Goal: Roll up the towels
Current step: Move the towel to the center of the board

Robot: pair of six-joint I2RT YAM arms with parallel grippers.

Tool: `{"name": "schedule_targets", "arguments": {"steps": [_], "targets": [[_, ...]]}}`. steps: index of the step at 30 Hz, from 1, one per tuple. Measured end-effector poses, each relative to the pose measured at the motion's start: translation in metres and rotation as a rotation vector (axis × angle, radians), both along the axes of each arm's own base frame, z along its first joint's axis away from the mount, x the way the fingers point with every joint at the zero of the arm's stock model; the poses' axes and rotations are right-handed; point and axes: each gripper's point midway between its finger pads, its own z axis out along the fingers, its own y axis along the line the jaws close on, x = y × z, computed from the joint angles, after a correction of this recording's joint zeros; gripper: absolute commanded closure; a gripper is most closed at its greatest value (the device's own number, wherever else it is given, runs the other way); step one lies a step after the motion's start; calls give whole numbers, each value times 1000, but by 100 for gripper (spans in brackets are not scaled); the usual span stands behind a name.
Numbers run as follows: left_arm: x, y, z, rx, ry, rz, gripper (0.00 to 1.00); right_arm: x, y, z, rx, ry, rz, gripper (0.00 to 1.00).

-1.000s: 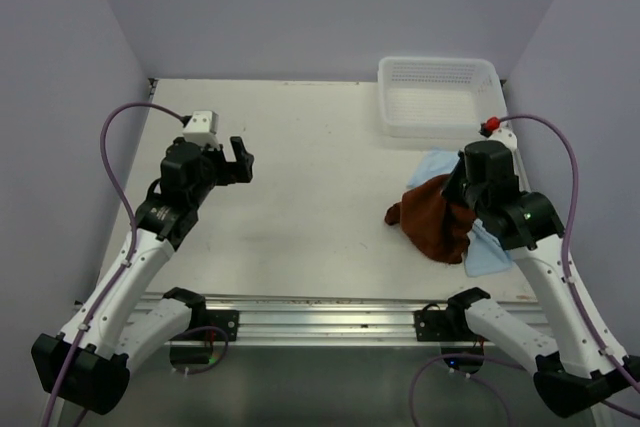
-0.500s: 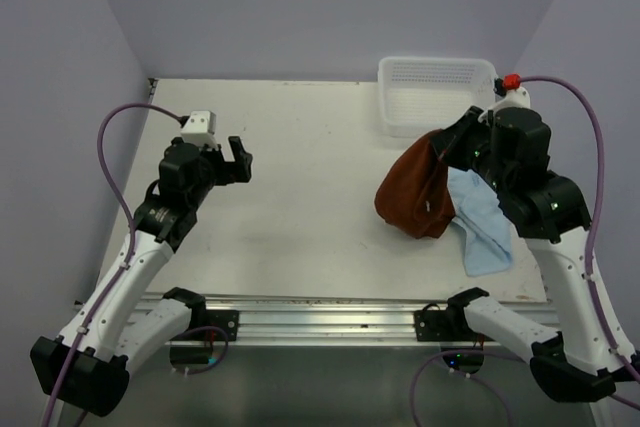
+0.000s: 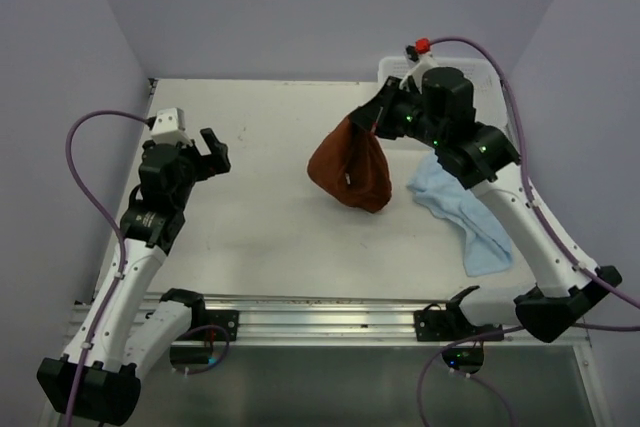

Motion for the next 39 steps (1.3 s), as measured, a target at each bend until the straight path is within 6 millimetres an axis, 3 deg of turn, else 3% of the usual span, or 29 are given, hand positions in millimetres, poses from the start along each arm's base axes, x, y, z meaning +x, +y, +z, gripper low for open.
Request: {"name": "schedule_targets", "arguments": {"steps": [5, 11, 13, 14, 18, 20, 23, 26, 29, 33, 35, 39], "targets": [[-1, 8, 4, 1, -13, 35, 0, 13, 49, -25, -9, 34, 82, 100], [-7, 18, 16, 4, -57, 81, 0, 35, 107, -99, -74, 147, 147, 100], [-8, 19, 18, 5, -63, 88, 0, 42, 128, -129, -104, 192, 173, 88], [-8, 20, 18, 5, -62, 89, 0, 47, 140, -146, -122, 219, 186, 67], [-7, 20, 15, 7, -53, 89, 0, 70, 184, -202, -179, 295, 235, 51], [-5, 19, 12, 9, -42, 88, 0, 77, 190, -219, -205, 318, 239, 47], [-2, 16, 6, 9, -22, 73, 0, 79, 180, -227, -233, 353, 222, 43], [1, 9, 0, 3, 0, 38, 0, 89, 163, -212, -213, 336, 187, 42], [6, -2, -8, -7, 27, -22, 0, 97, 118, -193, -187, 333, 113, 45], [13, -25, -28, -37, 94, -138, 3, 97, 40, -173, -163, 308, -28, 49], [16, -37, -41, -54, 138, -195, 4, 84, 8, -170, -171, 296, -87, 51], [18, -54, -66, -74, 220, -271, 4, 41, -9, -173, -177, 270, -90, 54]]}}
